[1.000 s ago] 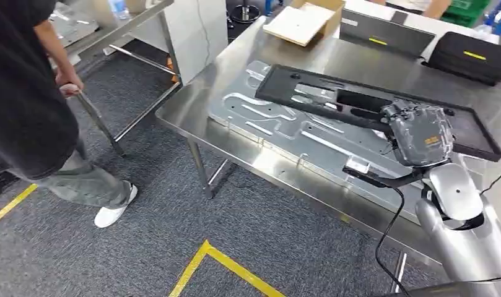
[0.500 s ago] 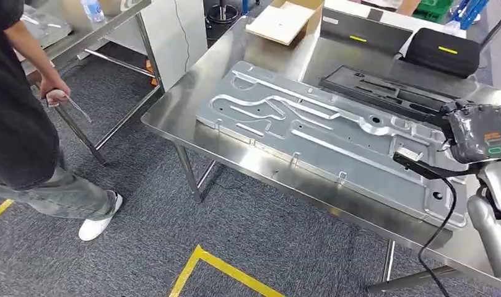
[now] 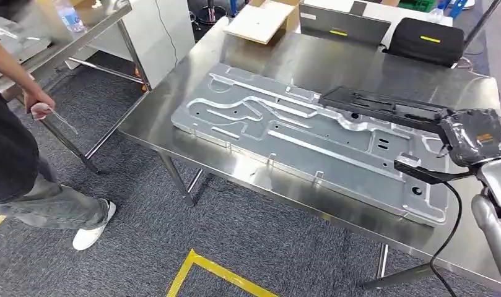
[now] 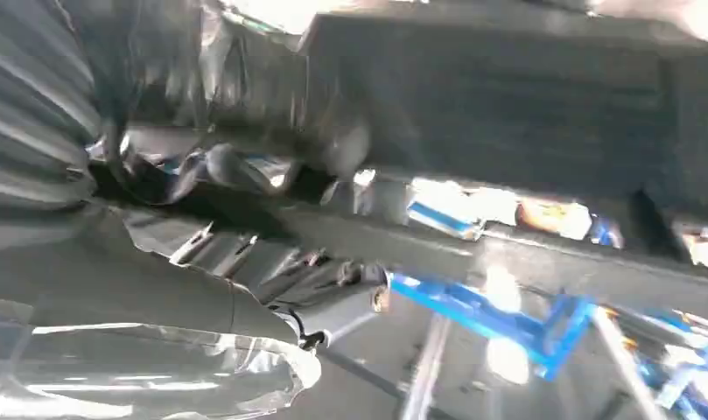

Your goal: Take the parts from the cabinet and place them on the table.

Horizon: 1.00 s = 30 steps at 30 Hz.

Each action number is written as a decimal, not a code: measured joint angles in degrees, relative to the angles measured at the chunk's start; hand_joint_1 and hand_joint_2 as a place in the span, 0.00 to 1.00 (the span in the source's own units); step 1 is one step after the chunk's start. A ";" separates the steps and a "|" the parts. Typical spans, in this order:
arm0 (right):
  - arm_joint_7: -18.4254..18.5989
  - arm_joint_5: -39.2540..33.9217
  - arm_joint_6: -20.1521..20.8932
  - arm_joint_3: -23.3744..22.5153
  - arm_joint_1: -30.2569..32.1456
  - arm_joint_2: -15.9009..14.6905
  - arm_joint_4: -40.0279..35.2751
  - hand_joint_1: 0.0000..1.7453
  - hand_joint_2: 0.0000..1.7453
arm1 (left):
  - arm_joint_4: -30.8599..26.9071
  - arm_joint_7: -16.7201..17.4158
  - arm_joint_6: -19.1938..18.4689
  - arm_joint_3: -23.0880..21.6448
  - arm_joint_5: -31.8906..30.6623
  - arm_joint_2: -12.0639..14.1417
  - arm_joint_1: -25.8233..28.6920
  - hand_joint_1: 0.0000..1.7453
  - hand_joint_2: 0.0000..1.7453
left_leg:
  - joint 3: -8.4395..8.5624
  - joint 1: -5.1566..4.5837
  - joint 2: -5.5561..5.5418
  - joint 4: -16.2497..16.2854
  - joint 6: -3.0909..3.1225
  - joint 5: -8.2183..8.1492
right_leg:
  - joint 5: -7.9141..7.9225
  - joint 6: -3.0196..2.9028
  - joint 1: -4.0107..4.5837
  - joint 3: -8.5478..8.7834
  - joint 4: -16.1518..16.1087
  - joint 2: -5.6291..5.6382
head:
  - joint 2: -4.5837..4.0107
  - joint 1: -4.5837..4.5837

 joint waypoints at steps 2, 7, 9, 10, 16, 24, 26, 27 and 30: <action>-1.09 -0.70 -0.04 1.66 -0.20 0.00 0.20 0.00 0.00 | 0.00 0.20 0.96 0.00 -0.99 0.00 -0.02 0.00 0.00 | -0.65 -0.24 -0.07 0.55 0.56 1.75 | -0.16 -0.23 0.58 0.34 0.03 0.23 | 0.02 0.00; -1.60 -1.69 -0.28 3.83 -0.83 0.04 0.31 0.00 0.00 | 0.00 -0.04 0.68 0.11 -0.38 0.37 -0.35 0.00 0.00 | 7.11 -1.18 -0.48 -16.21 2.64 8.92 | -0.53 -0.04 1.34 0.82 0.17 0.58 | 0.00 0.02; -1.75 -1.82 -0.37 4.42 -0.78 0.00 0.29 0.00 0.00 | 0.00 -0.04 0.66 0.13 -0.29 0.39 -0.43 0.00 0.00 | 7.16 -1.30 -0.48 -16.31 2.77 9.02 | -0.31 0.57 0.98 0.89 -0.20 0.60 | 0.00 0.02; -1.75 -1.82 -0.44 4.51 -0.79 -0.04 0.28 0.00 0.00 | 0.00 -0.04 0.66 0.13 -0.29 0.39 -0.50 0.00 0.00 | 7.43 -1.16 -0.47 -17.09 3.05 9.36 | -0.28 0.95 1.29 1.07 -0.37 0.63 | 0.00 0.02; -1.91 -2.25 -1.00 5.21 -0.78 -0.33 0.53 0.00 0.00 | 0.00 -0.09 0.53 0.16 -0.29 0.37 -0.62 0.00 0.00 | 8.17 -0.66 -0.09 -18.44 3.45 10.07 | -8.10 3.07 -0.09 -6.75 16.17 0.27 | 0.00 0.04; -1.97 -2.87 -2.30 5.29 0.79 -0.33 0.26 0.00 0.00 | 0.00 0.17 0.98 0.29 -0.20 0.37 -0.60 0.00 0.00 | 8.32 -0.46 -0.10 -17.73 1.39 9.45 | -0.12 2.04 0.00 1.41 -0.66 -0.10 | 0.00 0.02; -2.30 -3.15 -1.93 5.27 1.10 -0.46 0.26 0.00 0.00 | 0.00 0.24 1.07 0.31 -0.16 0.35 -0.67 0.00 0.00 | 8.08 -0.57 -0.03 -17.52 0.64 9.04 | 0.40 1.06 -0.67 1.58 -1.34 -0.02 | 0.00 -0.02; -2.63 -3.43 -1.62 5.27 1.00 -0.59 0.24 0.00 0.00 | 0.00 0.24 1.07 0.31 -0.16 0.35 -0.67 0.00 0.00 | 7.60 -0.41 -0.14 -15.77 0.43 7.66 | 0.47 0.71 -0.50 1.63 -1.47 -0.05 | 0.00 0.02; -2.01 -2.51 -2.30 5.27 1.16 -0.87 0.26 0.00 0.00 | 0.00 0.35 1.23 0.33 -0.14 0.44 -0.59 0.00 0.00 | 1.78 -0.34 -0.16 -3.00 0.20 1.23 | 0.44 0.04 -0.12 1.47 -1.42 -0.08 | 0.00 0.00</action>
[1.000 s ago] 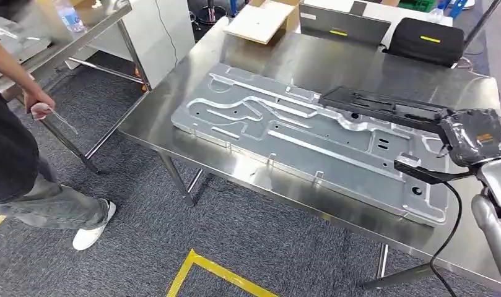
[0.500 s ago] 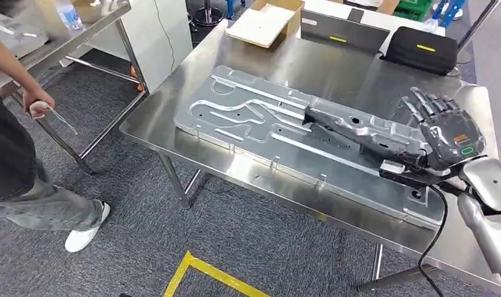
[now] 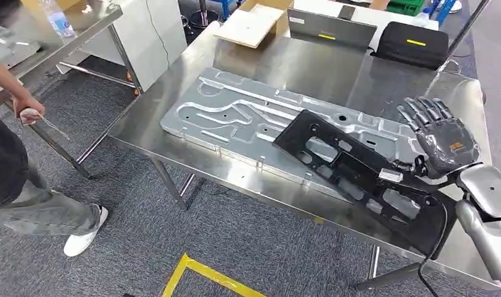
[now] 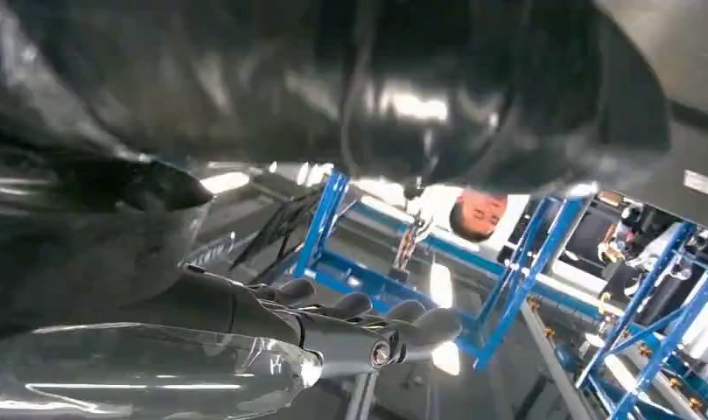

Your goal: Take the parts from the cabinet and place them on the table.

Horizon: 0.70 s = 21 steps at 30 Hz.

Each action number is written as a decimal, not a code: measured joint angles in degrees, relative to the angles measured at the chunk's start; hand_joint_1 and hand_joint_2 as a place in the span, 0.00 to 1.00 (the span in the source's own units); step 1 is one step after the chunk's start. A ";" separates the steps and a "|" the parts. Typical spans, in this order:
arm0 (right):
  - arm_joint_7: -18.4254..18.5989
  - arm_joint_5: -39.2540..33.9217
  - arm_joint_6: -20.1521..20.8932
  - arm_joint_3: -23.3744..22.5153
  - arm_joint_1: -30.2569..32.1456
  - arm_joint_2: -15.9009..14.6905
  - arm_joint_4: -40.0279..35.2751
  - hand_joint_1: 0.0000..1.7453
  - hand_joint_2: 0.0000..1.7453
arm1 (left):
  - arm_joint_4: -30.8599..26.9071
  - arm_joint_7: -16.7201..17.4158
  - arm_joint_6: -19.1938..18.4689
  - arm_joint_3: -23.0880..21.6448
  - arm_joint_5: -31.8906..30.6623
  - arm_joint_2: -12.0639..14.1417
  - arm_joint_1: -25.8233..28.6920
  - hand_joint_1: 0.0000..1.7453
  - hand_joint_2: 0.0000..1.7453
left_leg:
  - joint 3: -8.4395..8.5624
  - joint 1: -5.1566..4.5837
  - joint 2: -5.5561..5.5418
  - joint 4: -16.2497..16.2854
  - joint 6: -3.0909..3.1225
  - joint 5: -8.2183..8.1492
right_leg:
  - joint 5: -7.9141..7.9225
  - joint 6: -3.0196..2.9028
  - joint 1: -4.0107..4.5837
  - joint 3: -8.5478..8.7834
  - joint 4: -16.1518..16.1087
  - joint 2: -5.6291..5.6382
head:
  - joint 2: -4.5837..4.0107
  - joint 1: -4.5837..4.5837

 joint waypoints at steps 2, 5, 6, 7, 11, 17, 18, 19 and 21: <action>0.63 0.19 -1.85 -0.30 0.47 0.00 -0.04 0.00 0.00 | 0.00 0.13 0.09 0.07 0.00 -0.02 0.08 0.00 0.00 | -1.78 0.00 -0.02 3.65 0.06 -0.14 | -0.02 -0.01 0.15 -0.08 0.20 0.05 | 0.00 0.00; 0.61 0.15 -2.49 -1.29 0.83 0.11 -0.46 0.00 0.00 | 0.00 0.15 0.17 0.07 0.00 -0.02 0.03 0.00 0.00 | 4.43 0.00 -0.10 -8.86 0.56 6.72 | -0.29 0.20 0.13 -0.06 0.68 0.19 | 0.02 0.00; 0.59 0.17 -2.53 -1.60 0.97 0.11 -0.66 0.00 0.00 | 0.00 0.24 0.26 0.09 0.00 0.00 -0.02 0.00 0.00 | 6.28 -0.01 -0.30 -12.99 0.85 7.41 | -0.42 0.40 0.13 -0.11 0.90 0.21 | 0.00 0.00; 0.50 0.17 -2.62 -1.84 1.06 0.11 -0.74 0.00 0.00 | 0.00 0.33 0.42 0.15 0.00 0.00 -0.10 0.00 0.00 | 6.80 -0.29 -0.37 -13.81 0.90 7.02 | -0.55 0.76 0.58 -0.38 1.25 0.36 | 0.00 0.00; 0.26 0.87 -2.88 -1.95 1.72 0.42 -0.79 0.00 0.00 | 0.00 0.66 0.68 0.31 0.00 -0.04 -0.14 0.00 0.00 | 6.72 -0.12 -0.34 -14.45 2.19 7.83 | -0.11 2.05 0.36 -0.33 0.69 0.38 | 0.00 0.02; 0.28 0.96 -2.97 -2.40 2.62 1.01 -0.68 0.00 0.00 | 0.00 0.74 0.68 0.42 0.00 -0.07 -0.18 0.00 0.00 | 6.48 -0.15 -0.10 -14.73 2.94 8.28 | -8.14 3.11 -0.06 -8.28 17.84 0.18 | 0.00 0.04; 0.26 1.07 -2.99 -2.40 2.73 1.09 -0.63 0.00 0.00 | 0.00 0.74 0.68 0.44 0.00 -0.07 -0.18 0.00 0.00 | 6.49 -0.16 -0.10 -14.68 2.93 8.27 | -6.59 3.05 -0.06 -7.53 16.24 0.17 | 0.02 0.04; 0.30 1.18 -3.17 -2.47 2.72 1.11 -0.66 0.00 0.00 | 0.00 0.74 0.68 0.44 0.00 -0.09 -0.20 0.00 0.00 | 6.56 -0.19 -0.11 -14.61 2.89 8.23 | -3.76 2.86 -0.04 -5.19 11.64 0.17 | 0.00 0.04; 0.46 1.40 -3.80 -2.80 2.68 1.11 -0.66 0.00 0.00 | 0.00 0.76 0.66 0.44 0.00 -0.20 -0.23 0.00 0.00 | 6.80 -0.24 -0.13 -14.58 2.67 8.09 | 0.15 2.15 0.08 -0.03 1.51 -0.05 | 0.00 0.04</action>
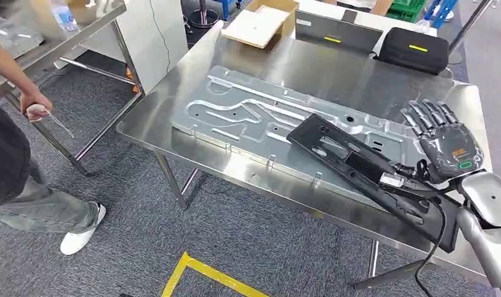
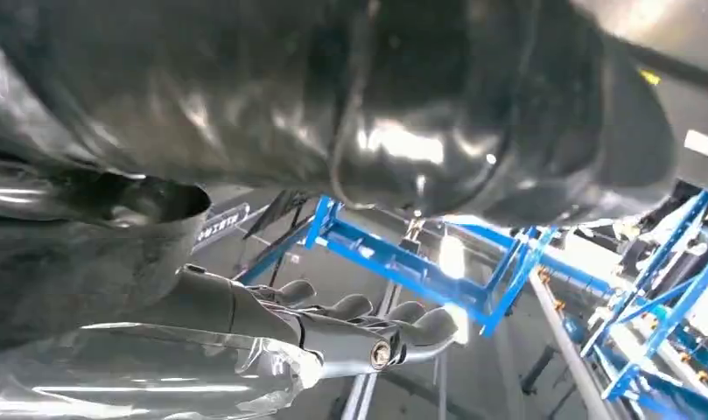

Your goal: Take the parts from the cabinet and place them on the table.

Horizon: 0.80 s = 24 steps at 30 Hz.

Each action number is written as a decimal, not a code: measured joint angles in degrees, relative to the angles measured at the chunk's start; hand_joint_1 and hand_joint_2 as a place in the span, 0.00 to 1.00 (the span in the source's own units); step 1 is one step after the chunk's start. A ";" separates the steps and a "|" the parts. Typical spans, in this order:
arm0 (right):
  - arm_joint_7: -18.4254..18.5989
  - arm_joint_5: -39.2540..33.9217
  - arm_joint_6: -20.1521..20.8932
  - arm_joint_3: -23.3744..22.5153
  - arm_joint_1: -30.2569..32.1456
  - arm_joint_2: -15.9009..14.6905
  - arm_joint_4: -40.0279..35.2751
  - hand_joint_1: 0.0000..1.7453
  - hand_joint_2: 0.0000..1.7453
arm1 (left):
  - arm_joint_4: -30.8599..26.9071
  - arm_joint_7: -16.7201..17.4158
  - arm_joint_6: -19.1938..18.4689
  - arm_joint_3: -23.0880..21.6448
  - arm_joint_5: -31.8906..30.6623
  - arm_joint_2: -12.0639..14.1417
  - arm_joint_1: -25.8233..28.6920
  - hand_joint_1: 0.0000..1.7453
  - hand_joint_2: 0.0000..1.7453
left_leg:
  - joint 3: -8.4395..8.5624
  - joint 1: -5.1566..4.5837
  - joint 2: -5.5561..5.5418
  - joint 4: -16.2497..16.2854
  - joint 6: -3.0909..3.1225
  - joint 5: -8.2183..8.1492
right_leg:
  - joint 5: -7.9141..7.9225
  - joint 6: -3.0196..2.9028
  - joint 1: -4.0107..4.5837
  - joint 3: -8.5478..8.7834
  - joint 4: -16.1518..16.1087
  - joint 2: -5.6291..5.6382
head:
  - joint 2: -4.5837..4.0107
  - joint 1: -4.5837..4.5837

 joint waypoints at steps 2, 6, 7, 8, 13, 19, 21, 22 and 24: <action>0.07 0.35 -0.61 -0.07 0.00 0.11 -0.09 0.00 0.00 | 0.00 1.03 0.00 0.02 0.04 -0.05 -0.04 0.00 0.00 | -0.28 -0.30 -0.04 0.07 -0.51 0.04 | -0.53 -0.51 0.56 0.30 -1.07 0.01 | 0.00 -0.04; 0.13 0.85 -1.40 -0.06 -0.23 0.68 -0.07 0.00 0.00 | 0.00 4.46 -1.50 1.03 1.22 -0.04 -0.04 0.00 0.00 | -0.52 -0.29 -0.11 0.66 -1.72 -0.60 | 0.42 -1.73 0.02 0.26 -1.85 -0.20 | 0.00 0.00; 0.15 0.92 -1.46 -0.04 -0.41 0.85 -0.07 0.00 0.00 | 0.00 4.55 -2.15 1.09 1.31 -0.13 -0.02 0.00 0.00 | -1.37 -0.33 -0.19 2.72 -2.03 -2.67 | 0.71 -2.27 0.00 0.13 -2.06 -0.19 | 0.02 -0.07; 0.15 0.96 -1.55 -0.02 -0.55 1.03 -0.07 0.00 0.00 | 0.00 4.55 -2.62 1.16 1.44 -0.18 -0.02 0.00 0.00 | -2.91 -0.19 -0.20 6.52 -2.18 -5.21 | 0.84 -2.43 0.05 -0.18 -2.04 -0.24 | 0.02 -0.04; 0.15 1.11 -1.62 -0.04 -0.50 1.73 0.00 0.00 0.00 | 0.00 3.98 -4.37 1.40 1.57 -0.18 0.19 0.00 0.00 | -4.35 -0.05 -0.17 13.58 -2.57 -7.13 | 1.59 -2.34 0.15 -1.98 -1.09 -0.28 | 0.00 -0.07; 0.24 1.09 -1.77 -0.61 -0.66 1.70 -0.09 0.00 0.00 | 0.00 3.04 -5.53 1.40 1.55 -0.18 0.09 0.00 0.00 | 2.14 -0.62 -0.34 0.44 -0.82 -2.60 | 2.96 -0.46 0.33 -3.09 -0.55 -0.14 | 0.00 -0.04; 0.24 1.09 -1.79 -0.76 -0.58 1.68 -0.07 0.00 0.00 | 0.02 2.86 -5.84 1.42 1.53 -0.22 0.03 0.00 0.00 | 1.77 -0.13 -0.09 -0.44 0.17 -1.16 | 3.00 0.20 0.04 -3.35 -0.47 -0.03 | 0.00 -0.04; 0.24 1.09 -1.79 -0.83 -0.56 1.66 -0.02 0.00 0.00 | 0.02 2.80 -5.97 1.42 1.53 -0.22 -0.09 0.00 0.00 | 1.43 -0.19 0.14 -0.57 0.67 -0.58 | 0.60 0.41 -0.03 -3.98 0.77 0.02 | 0.00 0.00; 0.26 1.05 -1.81 -1.25 -0.60 1.66 -0.02 0.00 0.00 | 0.02 2.69 -5.97 1.44 1.51 -0.22 -0.09 0.00 0.00 | -0.10 -0.25 0.24 -0.50 1.02 0.54 | -6.22 0.93 -0.15 -6.47 8.63 0.04 | 0.00 -0.02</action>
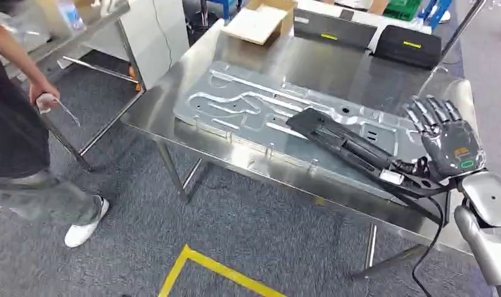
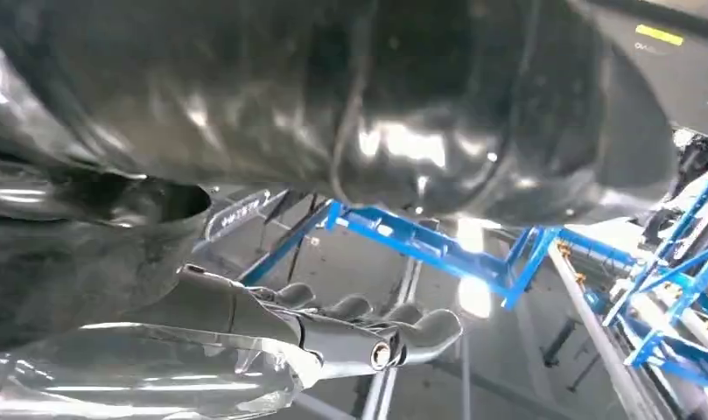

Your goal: Take the parts from the cabinet and place them on the table.

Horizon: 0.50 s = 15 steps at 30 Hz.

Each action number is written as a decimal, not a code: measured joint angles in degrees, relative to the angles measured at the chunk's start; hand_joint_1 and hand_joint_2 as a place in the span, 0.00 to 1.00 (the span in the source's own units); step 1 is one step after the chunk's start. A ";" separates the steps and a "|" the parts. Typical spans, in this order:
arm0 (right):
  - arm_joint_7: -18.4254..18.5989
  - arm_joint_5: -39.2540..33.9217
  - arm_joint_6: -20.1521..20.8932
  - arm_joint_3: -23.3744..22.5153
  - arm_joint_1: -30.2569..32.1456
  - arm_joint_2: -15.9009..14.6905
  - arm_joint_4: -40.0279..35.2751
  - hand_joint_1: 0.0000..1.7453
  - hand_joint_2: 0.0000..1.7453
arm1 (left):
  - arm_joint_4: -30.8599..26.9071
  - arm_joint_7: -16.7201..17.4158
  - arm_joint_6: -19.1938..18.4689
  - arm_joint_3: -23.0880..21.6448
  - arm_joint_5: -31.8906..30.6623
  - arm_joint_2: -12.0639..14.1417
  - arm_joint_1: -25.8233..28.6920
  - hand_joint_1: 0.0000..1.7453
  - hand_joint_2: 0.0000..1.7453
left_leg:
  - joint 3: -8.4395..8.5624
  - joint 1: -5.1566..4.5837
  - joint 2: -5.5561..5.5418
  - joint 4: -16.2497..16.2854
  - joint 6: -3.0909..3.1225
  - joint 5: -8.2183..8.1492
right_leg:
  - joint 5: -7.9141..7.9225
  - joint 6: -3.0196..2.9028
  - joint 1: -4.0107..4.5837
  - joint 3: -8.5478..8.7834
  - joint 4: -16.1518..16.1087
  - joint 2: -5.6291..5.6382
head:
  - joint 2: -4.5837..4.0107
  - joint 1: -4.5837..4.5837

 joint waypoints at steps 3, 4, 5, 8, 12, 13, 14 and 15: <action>0.00 0.00 0.00 -0.02 0.33 0.04 0.11 0.00 0.00 | 0.00 -0.02 0.00 0.02 -0.11 0.00 0.07 0.00 0.00 | -2.34 -0.12 0.04 0.32 -0.08 1.47 | -2.50 0.29 0.01 -0.84 7.70 0.00 | 0.02 0.00; 0.00 0.00 0.00 -0.04 0.32 0.04 0.11 0.00 0.00 | 0.00 -0.02 0.00 0.07 -0.11 0.00 0.07 0.00 0.00 | -3.06 -0.12 0.04 0.51 -0.17 1.87 | -0.77 0.24 0.01 0.98 5.99 -0.01 | 0.00 0.00; 0.00 0.00 0.00 -0.11 0.29 0.02 0.11 0.00 0.00 | 0.00 -0.02 0.00 0.09 -0.11 0.00 0.06 0.00 0.00 | -3.71 -0.12 0.04 0.68 -0.30 2.25 | 1.34 0.09 0.02 4.02 2.16 -0.01 | 0.00 0.00; -0.02 0.00 -0.07 -0.26 0.04 -0.02 -0.02 0.00 0.00 | 0.00 -0.13 -0.17 0.20 -0.11 -0.13 0.00 0.00 0.00 | -4.72 -0.35 -0.01 1.02 -1.14 3.44 | 0.86 -0.89 0.65 12.80 -11.45 0.01 | 0.00 -0.04; 0.00 -0.11 -0.20 -0.33 -0.11 -0.09 0.00 0.00 0.00 | 0.00 -0.22 -0.20 0.35 -0.11 -0.09 0.11 0.00 0.00 | -4.99 -0.39 -0.16 0.40 -2.71 5.00 | 2.99 -2.61 0.27 11.60 -11.69 -0.05 | 0.00 0.00; 0.00 -0.13 -0.20 -0.33 -0.22 -0.09 0.00 0.00 0.00 | 0.00 -0.24 -0.20 0.37 -0.11 -0.13 0.11 0.00 0.00 | -5.60 -0.08 -0.37 1.38 -2.98 2.99 | 3.69 -2.88 0.38 11.07 -11.76 -0.28 | 0.00 0.02; 0.00 -0.20 -0.20 -0.33 -0.21 -0.02 0.00 0.00 0.00 | 0.00 -0.24 -0.26 0.37 -0.15 -0.15 0.12 0.00 0.00 | -6.66 0.00 -0.35 4.13 -3.15 -0.76 | 4.35 -3.48 0.40 10.26 -11.72 -0.27 | 0.00 -0.09; 0.00 -0.20 -0.20 -0.33 -0.12 0.00 0.00 0.00 0.00 | 0.00 -0.24 -0.28 0.37 -0.15 -0.17 0.13 0.00 0.00 | -7.59 0.18 -0.34 8.00 -3.37 -4.27 | 4.91 -3.68 0.48 9.43 -11.62 -0.31 | 0.00 -0.07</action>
